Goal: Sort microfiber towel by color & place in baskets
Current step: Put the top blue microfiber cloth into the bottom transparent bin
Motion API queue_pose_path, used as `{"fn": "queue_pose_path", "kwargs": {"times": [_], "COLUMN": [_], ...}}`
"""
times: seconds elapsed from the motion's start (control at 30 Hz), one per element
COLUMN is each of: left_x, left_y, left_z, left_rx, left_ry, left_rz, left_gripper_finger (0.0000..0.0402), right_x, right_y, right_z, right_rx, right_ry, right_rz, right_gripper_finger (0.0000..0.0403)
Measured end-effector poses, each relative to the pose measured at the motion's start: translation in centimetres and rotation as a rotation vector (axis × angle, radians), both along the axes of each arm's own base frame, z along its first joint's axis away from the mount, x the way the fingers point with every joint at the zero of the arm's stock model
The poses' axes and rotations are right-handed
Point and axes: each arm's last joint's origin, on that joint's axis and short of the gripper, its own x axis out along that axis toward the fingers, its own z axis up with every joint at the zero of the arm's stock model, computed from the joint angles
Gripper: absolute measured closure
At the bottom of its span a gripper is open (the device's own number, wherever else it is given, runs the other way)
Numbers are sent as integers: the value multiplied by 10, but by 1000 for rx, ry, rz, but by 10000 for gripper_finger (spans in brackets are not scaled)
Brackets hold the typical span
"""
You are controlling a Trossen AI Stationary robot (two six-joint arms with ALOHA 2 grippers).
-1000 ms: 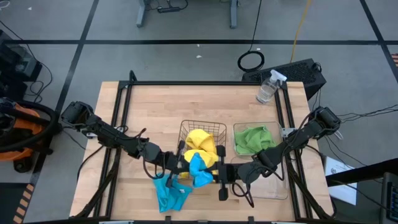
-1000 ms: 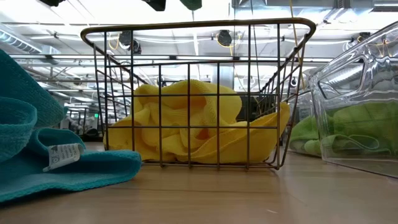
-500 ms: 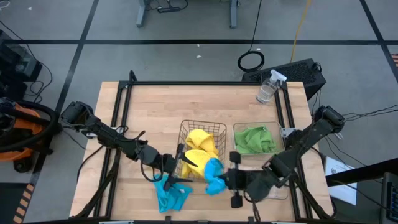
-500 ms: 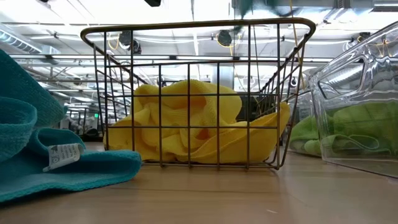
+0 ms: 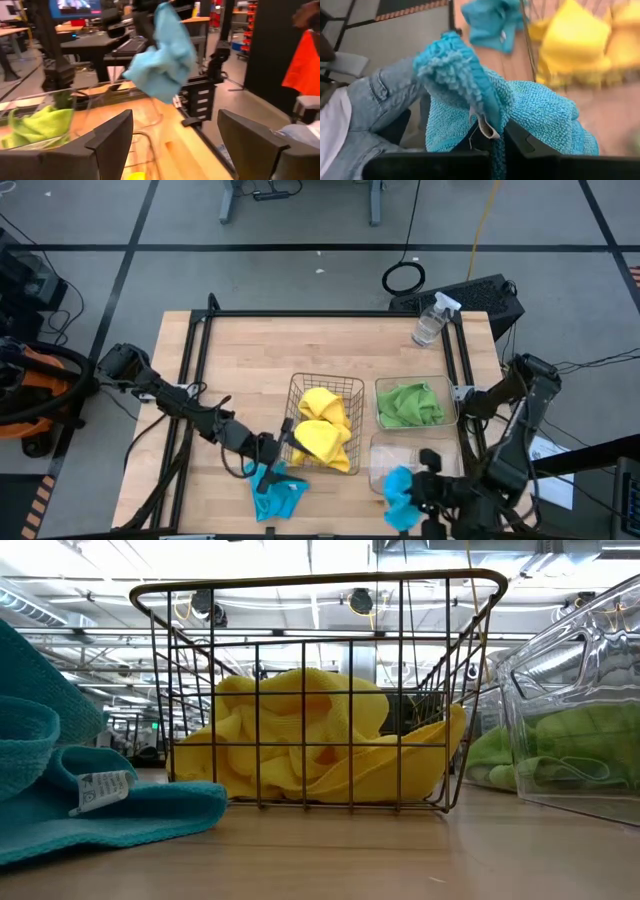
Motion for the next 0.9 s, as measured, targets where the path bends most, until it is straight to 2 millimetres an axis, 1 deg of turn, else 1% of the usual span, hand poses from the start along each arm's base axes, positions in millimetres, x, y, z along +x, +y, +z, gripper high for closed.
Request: {"fn": "queue_pose_path", "kwargs": {"times": [0.13,0.23,0.4,0.53,0.63,0.73,0.8,0.9], "left_x": [-10,-21,-41,-54,-60,-62,-62,-60], "left_y": [-17,-31,-55,-67,-72,-74,-73,-71], "left_z": [-1,-3,-5,-5,-5,-5,-7,-16], "left_rx": [6,22,52,57,56,26,18,34], "left_ry": [5,21,35,27,23,36,58,122], "left_rz": [-26,-22,26,59,68,79,89,129], "left_gripper_finger": [107,107,107,107,107,107,107,107], "right_x": [-15,-21,-20,-18,-18,-21,-23,-24], "right_y": [8,12,18,21,17,8,-1,-13], "right_z": [-12,-22,-43,-56,-54,-46,-39,-37], "right_rx": [7,-15,-73,-130,-151,-175,-223,-326], "right_ry": [71,117,175,205,213,201,168,114], "right_rz": [-73,-120,-204,-226,-231,-232,-249,-307], "right_gripper_finger": [399,399,399,399,399,399,399,399]}}
